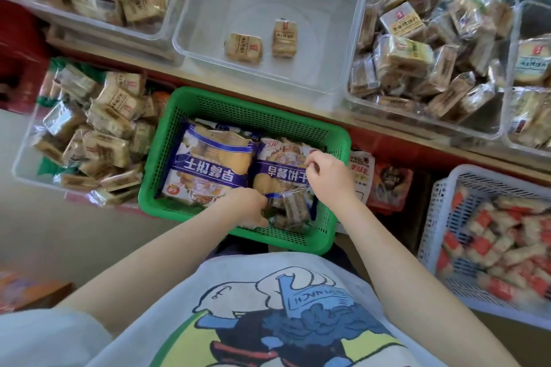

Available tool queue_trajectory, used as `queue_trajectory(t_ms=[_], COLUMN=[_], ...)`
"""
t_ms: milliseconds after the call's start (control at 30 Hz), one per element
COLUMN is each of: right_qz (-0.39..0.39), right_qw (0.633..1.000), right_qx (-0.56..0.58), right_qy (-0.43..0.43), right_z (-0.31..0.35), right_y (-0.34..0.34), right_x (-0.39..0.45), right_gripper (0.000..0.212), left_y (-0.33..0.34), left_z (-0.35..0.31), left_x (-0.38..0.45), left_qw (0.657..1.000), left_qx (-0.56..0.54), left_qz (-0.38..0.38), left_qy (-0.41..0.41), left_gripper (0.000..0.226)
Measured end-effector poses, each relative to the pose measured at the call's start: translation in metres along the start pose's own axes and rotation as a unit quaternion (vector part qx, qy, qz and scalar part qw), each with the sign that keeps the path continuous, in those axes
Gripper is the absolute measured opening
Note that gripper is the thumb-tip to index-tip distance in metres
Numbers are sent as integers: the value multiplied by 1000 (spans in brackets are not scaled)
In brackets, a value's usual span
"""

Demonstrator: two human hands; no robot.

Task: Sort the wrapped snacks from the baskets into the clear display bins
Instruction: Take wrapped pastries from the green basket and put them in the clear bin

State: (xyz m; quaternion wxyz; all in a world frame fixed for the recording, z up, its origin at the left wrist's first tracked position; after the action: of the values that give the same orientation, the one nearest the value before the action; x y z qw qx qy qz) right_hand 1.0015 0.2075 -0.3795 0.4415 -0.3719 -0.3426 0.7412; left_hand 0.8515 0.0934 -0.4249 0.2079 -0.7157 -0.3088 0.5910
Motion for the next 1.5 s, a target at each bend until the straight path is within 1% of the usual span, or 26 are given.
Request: queue_trajectory(t_ms=[100, 167, 233, 300, 333, 433, 500, 567, 633, 700, 733, 800, 867, 967, 1000, 1033, 1067, 1100, 1167, 1200, 1233, 1267, 1367, 1400, 1433, 1500], right_qz=[10, 17, 16, 14, 12, -19, -34, -19, 9, 25, 15, -33, -130, -345, -403, -429, -419, -383, -275, -241, -242, -277, -433, -439, -415, -330], right_qw=[1000, 1000, 1000, 998, 996, 975, 941, 900, 877, 867, 872, 892, 911, 896, 886, 887, 901, 922, 961, 969, 968, 957, 898, 893, 900, 933], right_qx=[0, -2, 5, 35, 56, 160, 257, 356, 425, 466, 463, 427, 372, 262, 214, 164, 109, 55, -31, -54, -70, -79, -20, 24, 67, 107], right_qy=[6, 10, 18, 40, 62, 154, 219, 250, 224, 175, 157, 141, 123, 101, 76, 47, 26, 14, 16, 18, 13, -3, -75, -98, -112, -101], right_z=[1, 1, 0, -4, -6, -8, -3, 7, 14, 21, 21, 19, 12, -6, -11, -14, -18, -23, -33, -35, -35, -32, -16, -11, -7, -8], right_y=[7, 11, 12, 12, 10, -1, -12, -27, -46, -72, -85, -116, -150, -202, -215, -224, -227, -227, -216, -212, -210, -209, -203, -195, -181, -146], right_x=[-1, -1, -1, -1, -2, -1, 2, 5, 8, 10, 12, 18, 28, 49, 57, 66, 78, 89, 106, 111, 113, 113, 91, 79, 67, 44], right_gripper=[20, 20, 20, 20, 20, 21, 27, 36, 35, 24, 24, 23, 17, 22, 29, 36, 41, 44, 47, 47, 47, 45, 31, 26, 22, 20], left_y=[15, 19, 11, -4, -14, -48, -71, -95, -119, -142, -152, -172, -188, -204, -207, -208, -208, -208, -203, -199, -192, -184, -151, -139, -125, -96], left_z=[-16, -22, -21, -14, -11, -1, 0, -5, -15, -29, -35, -44, -47, -50, -52, -53, -55, -58, -61, -61, -61, -60, -56, -56, -56, -57], left_x=[3, 7, 10, 11, 11, 10, 9, 10, 11, 12, 13, 14, 14, 10, 10, 10, 10, 10, 11, 13, 17, 21, 35, 40, 44, 53], left_qw=[997, 996, 998, 986, 964, 862, 777, 696, 650, 632, 628, 639, 653, 660, 670, 682, 691, 697, 710, 720, 734, 751, 807, 826, 844, 885], left_qx=[76, 89, 22, -145, -242, -474, -596, -694, -746, -762, -761, -735, -701, -681, -670, -657, -646, -637, -621, -609, -592, -572, -500, -474, -447, -381], left_qz=[11, 28, 32, 1, -21, -88, -114, -119, -116, -130, -151, -215, -276, -309, -312, -313, -315, -317, -319, -317, -313, -304, -273, -260, -244, -212], left_qy=[5, -17, -43, -86, -111, -155, -167, -141, -88, -59, -57, -71, -80, -74, -75, -77, -81, -84, -93, -102, -113, -125, -154, -161, -167, -164], left_gripper=[49, 50, 48, 40, 36, 23, 19, 17, 16, 15, 16, 24, 26, 19, 17, 15, 15, 14, 14, 15, 16, 17, 16, 16, 17, 20])
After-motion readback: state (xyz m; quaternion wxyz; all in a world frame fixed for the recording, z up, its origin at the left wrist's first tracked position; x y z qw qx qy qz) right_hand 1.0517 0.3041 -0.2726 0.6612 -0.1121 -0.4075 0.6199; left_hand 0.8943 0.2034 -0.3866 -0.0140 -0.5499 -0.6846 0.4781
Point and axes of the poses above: each hand's wrist, its own x-axis towards the middle knuckle, its own y-axis out of the palm, z = x × y, the point moved 3 cm from there along x, towards the middle knuckle, and after that the axes turned 15 degrees about -z, right-handed, at the moved point
